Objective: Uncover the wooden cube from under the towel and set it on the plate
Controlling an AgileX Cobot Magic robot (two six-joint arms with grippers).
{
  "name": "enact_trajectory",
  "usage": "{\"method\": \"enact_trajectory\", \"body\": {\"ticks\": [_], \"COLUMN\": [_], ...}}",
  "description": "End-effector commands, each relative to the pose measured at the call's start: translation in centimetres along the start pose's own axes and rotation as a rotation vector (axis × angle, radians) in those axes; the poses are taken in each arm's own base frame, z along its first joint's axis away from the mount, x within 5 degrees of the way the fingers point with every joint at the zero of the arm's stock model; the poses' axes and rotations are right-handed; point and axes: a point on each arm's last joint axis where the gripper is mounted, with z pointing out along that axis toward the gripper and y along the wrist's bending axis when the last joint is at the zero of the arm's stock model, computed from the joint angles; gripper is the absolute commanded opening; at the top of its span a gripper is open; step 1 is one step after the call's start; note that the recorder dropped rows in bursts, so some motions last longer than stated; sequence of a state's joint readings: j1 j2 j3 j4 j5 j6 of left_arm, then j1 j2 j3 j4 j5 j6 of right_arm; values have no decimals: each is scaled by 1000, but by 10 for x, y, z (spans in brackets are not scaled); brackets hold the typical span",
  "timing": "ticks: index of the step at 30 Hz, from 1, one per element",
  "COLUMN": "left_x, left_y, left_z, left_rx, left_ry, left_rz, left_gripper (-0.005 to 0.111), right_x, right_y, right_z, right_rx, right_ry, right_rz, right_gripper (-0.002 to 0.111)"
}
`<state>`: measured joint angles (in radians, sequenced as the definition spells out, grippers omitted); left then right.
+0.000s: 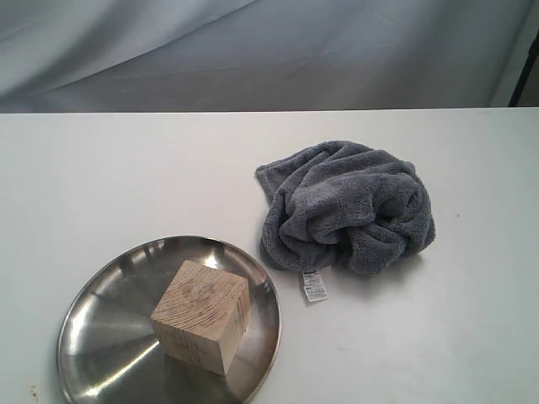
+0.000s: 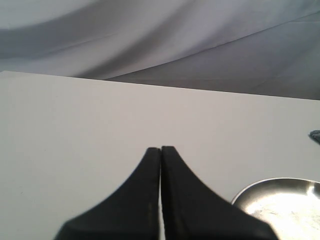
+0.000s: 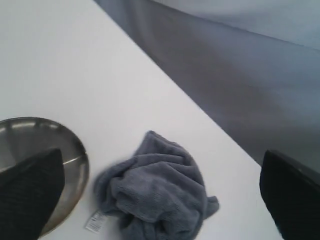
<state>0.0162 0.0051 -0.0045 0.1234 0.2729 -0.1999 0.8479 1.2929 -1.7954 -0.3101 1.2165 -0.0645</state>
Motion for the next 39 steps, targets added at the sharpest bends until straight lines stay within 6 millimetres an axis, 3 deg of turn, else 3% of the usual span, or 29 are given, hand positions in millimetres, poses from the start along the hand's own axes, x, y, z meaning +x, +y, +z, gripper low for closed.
{"method": "enact_trajectory", "body": {"ticks": [1,5,7,11,18,27,33,39], "left_x": [1,1,1,1,1,1,1,1], "left_y": [0,0,0,0,0,0,0,0], "left_z": [0,0,0,0,0,0,0,0], "left_rx": [2,2,2,2,2,2,2,2], "left_ry": [-7,-7,-7,-7,-7,-7,-7,-7], "left_rz": [-13,-13,-13,-13,-13,-13,-13,-13], "left_gripper": [2,2,2,2,2,2,2,2], "right_x": [29,57,72,105,151,197,212,214], "right_y": [-18,-31,-38,-39,-10,38,48,48], "right_z": [-38,-60,-65,-74,-47,0,13,13], "right_rx": [132,266,364,443,321,72,-15,-29], "right_ry": [-28,-27,-16,-76,-268,-504,-443,-430], "right_rz": [21,1,10,81,79,86,236,271], "right_gripper": [98,96,90,58,1,0,0,0]}}
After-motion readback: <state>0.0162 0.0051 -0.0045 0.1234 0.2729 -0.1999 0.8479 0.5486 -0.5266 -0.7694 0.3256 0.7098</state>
